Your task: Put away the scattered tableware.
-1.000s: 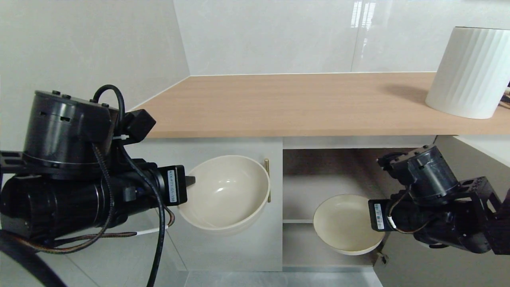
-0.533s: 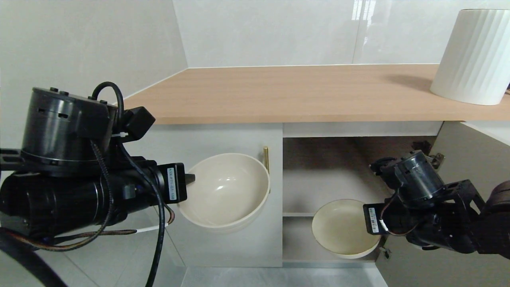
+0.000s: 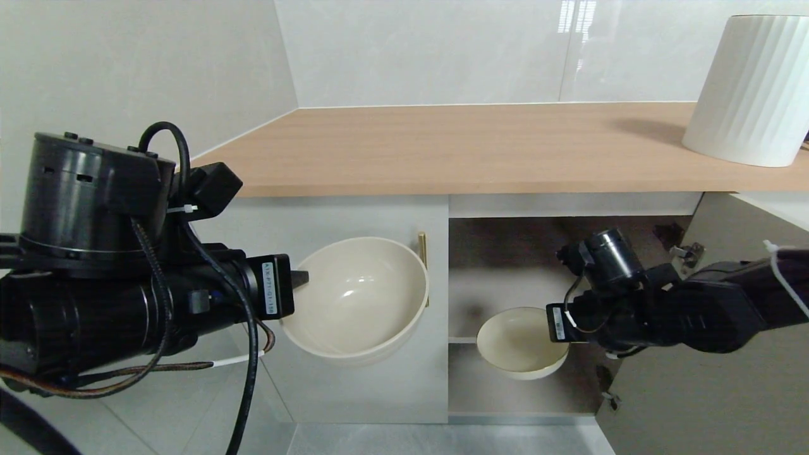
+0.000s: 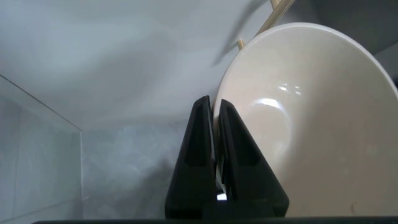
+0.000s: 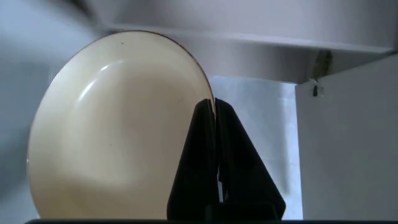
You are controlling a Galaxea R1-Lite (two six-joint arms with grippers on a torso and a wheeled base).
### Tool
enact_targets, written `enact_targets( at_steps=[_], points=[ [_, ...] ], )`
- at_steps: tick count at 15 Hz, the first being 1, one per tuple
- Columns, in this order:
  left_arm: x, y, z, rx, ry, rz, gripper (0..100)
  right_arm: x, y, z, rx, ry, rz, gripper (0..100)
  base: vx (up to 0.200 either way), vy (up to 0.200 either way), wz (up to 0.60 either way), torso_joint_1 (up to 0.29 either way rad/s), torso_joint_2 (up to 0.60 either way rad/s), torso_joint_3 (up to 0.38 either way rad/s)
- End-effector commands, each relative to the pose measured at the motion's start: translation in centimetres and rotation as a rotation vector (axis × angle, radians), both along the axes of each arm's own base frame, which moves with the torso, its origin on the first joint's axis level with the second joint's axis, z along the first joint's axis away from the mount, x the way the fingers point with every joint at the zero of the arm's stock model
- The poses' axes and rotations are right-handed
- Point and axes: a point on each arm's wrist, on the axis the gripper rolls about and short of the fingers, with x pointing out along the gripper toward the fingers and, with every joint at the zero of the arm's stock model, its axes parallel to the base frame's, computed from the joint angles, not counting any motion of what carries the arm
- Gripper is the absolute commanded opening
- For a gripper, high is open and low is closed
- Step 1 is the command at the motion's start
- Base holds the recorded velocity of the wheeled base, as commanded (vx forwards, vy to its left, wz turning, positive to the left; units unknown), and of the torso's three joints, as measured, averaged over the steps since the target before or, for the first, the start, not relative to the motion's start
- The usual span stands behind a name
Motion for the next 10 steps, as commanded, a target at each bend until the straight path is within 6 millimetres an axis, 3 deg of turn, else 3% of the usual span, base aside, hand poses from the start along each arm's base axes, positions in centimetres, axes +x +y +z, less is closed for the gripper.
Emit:
enact_targets(
  at_steps=[1,6,10],
  points=[
    [0.0,0.0,-0.1,0.001,0.001,0.001,0,3.8,-0.3,-3.0,-0.026,0.027,-0.038,0,0.000,0.000,0.00,0.000,0.00,0.000],
    [0.0,0.0,0.0,-0.005,-0.008,0.001,0,7.4,0.2,-8.1,-0.090,-0.063,-0.143,0,0.000,0.000,0.00,0.000,0.00,0.000],
    [0.0,0.0,0.0,-0.005,-0.008,0.001,0,8.4,-0.2,-9.7,-0.116,-0.070,-0.187,0,0.000,0.000,0.00,0.000,0.00,0.000]
  ],
)
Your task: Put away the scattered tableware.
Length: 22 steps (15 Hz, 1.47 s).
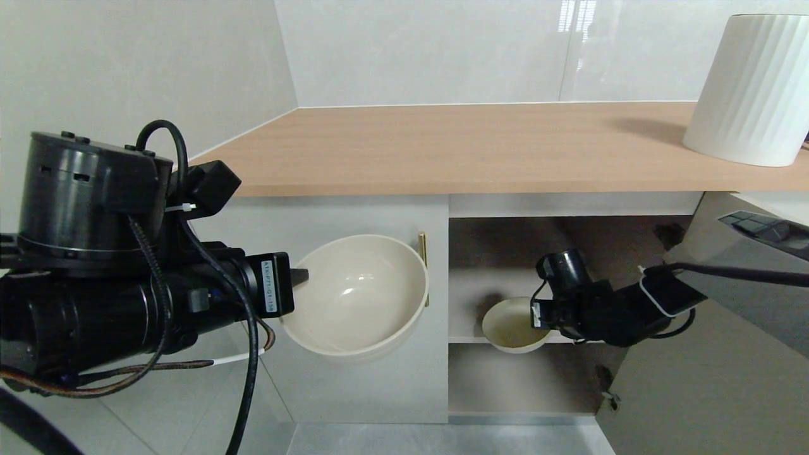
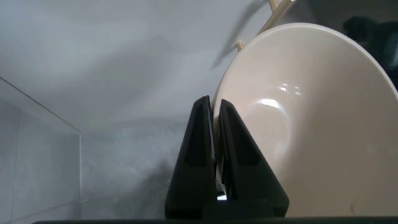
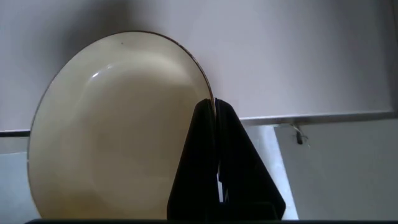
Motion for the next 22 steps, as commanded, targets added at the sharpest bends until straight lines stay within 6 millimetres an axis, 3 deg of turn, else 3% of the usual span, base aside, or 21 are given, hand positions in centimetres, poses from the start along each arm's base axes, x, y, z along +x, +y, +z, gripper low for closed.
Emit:
enact_targets(
  at_steps=[1,10,19,20,22],
  points=[
    [0.0,0.0,-0.1,0.002,0.004,0.000,0,1.0,-0.5,-2.1,-0.033,0.017,-0.044,0,0.000,0.000,0.00,0.000,0.00,0.000],
    [0.2,-0.2,-0.4,0.008,0.013,-0.001,0,4.6,-2.0,-3.6,-0.047,-0.056,-0.158,0,0.000,0.000,0.00,0.000,0.00,0.000],
    [0.1,-0.2,-0.4,0.008,0.015,-0.001,0,5.7,-2.3,-3.8,-0.037,-0.079,-0.181,0,0.000,0.000,0.00,0.000,0.00,0.000],
    [0.1,-0.2,-0.4,0.008,0.015,-0.001,0,5.8,-2.4,-3.9,-0.039,-0.079,-0.182,100,0.000,0.000,0.00,0.000,0.00,0.000],
    [0.1,-0.2,-0.4,0.009,0.016,-0.001,0,5.9,-2.4,-3.7,-0.034,-0.086,-0.183,100,0.000,0.000,0.00,0.000,0.00,0.000]
  ],
)
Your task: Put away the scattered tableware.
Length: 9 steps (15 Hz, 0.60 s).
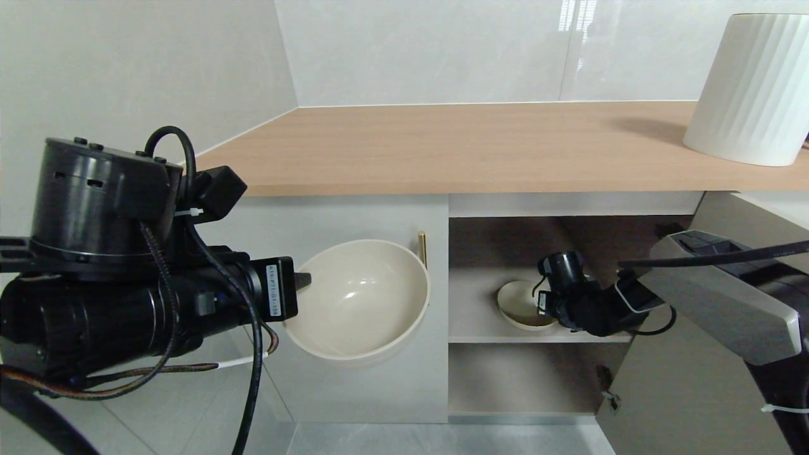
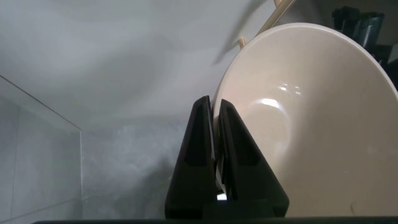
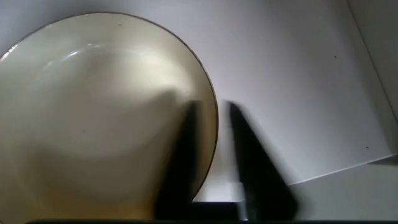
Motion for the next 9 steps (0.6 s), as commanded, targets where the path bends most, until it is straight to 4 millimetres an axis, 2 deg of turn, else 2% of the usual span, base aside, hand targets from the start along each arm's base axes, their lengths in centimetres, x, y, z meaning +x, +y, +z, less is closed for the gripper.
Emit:
enact_targets(
  at_steps=[1,3,5,8,9],
  points=[
    [0.0,0.0,0.0,0.001,0.002,0.001,0,0.2,0.0,0.1,0.003,-0.007,-0.001,100,0.000,0.000,0.00,0.000,0.00,0.000],
    [0.1,-0.1,-0.2,0.003,0.006,0.000,0,0.2,-0.1,0.4,0.008,-0.016,-0.007,100,0.000,0.000,0.00,0.000,0.00,0.000],
    [0.5,-0.3,-0.6,0.016,0.022,-0.002,0,-0.3,-0.3,2.5,0.040,-0.051,-0.023,100,0.000,0.000,0.00,0.000,0.00,0.000],
    [1.1,-0.9,-1.6,0.057,0.047,-0.021,0,-4.5,0.4,7.0,0.071,-0.058,0.056,100,0.000,0.000,0.00,0.000,0.00,0.000],
    [1.4,-1.8,-2.4,0.101,0.065,-0.063,0,-7.8,1.0,10.4,0.129,-0.076,0.169,100,0.000,0.000,0.00,0.000,0.00,0.000]
  ],
)
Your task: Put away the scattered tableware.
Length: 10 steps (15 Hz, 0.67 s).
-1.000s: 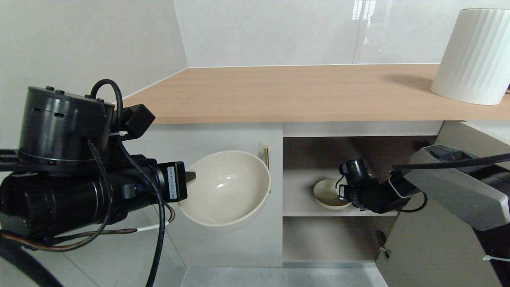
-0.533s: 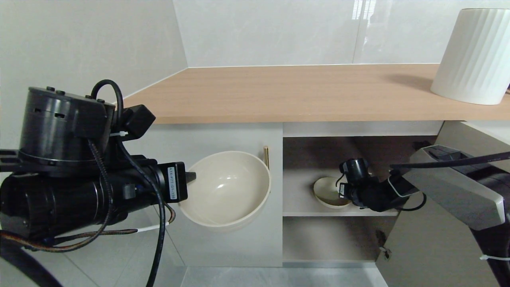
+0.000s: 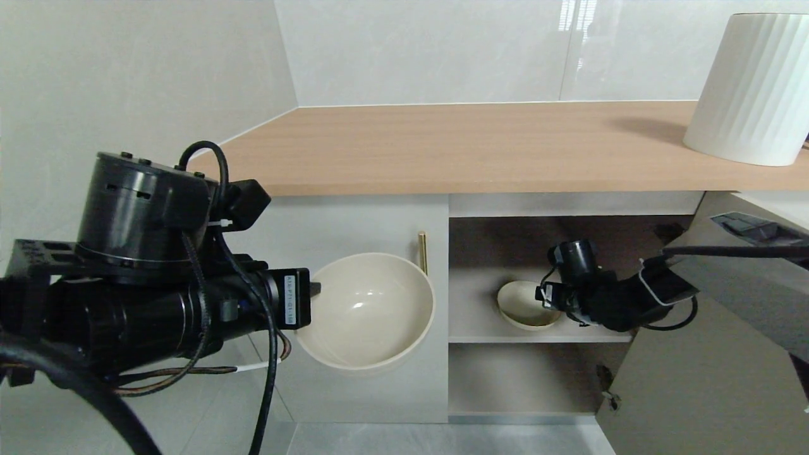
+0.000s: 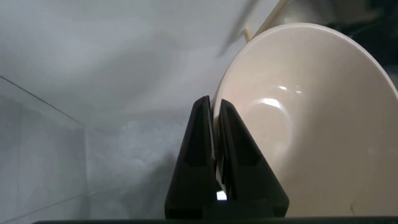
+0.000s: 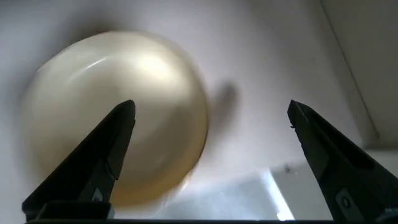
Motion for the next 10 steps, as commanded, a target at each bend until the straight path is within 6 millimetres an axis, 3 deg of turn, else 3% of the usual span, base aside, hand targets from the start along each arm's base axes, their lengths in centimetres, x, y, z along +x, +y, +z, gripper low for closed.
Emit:
enact_targets(
  at_steps=[1,2,4,6,8,10],
  points=[
    [0.5,-1.8,-1.7,0.061,0.047,-0.060,0,-7.2,1.2,8.7,0.080,-0.087,0.206,100,0.000,0.000,0.00,0.000,0.00,0.000],
    [0.6,-2.2,-2.1,0.073,0.058,-0.073,0,-8.4,1.1,9.9,0.071,-0.094,0.242,100,0.000,0.000,0.00,0.000,0.00,0.000],
    [1.0,-3.8,-3.8,0.110,0.100,-0.118,0,-13.5,0.9,14.6,0.097,-0.107,0.384,100,0.000,0.000,0.00,0.000,0.00,0.000],
    [2.0,-5.5,-5.5,0.124,0.107,-0.139,0,-16.9,0.5,17.3,0.122,-0.060,0.485,100,0.000,0.000,0.00,0.000,0.00,0.000],
    [3.0,-7.2,-7.2,0.128,0.095,-0.163,0,-19.3,1.2,18.5,0.135,-0.011,0.573,100,0.000,0.000,0.00,0.000,0.00,0.000],
    [3.0,-8.0,-8.0,0.138,0.104,-0.182,0,-20.0,2.2,18.3,0.132,0.006,0.618,100,0.000,0.000,0.00,0.000,0.00,0.000]
  ],
)
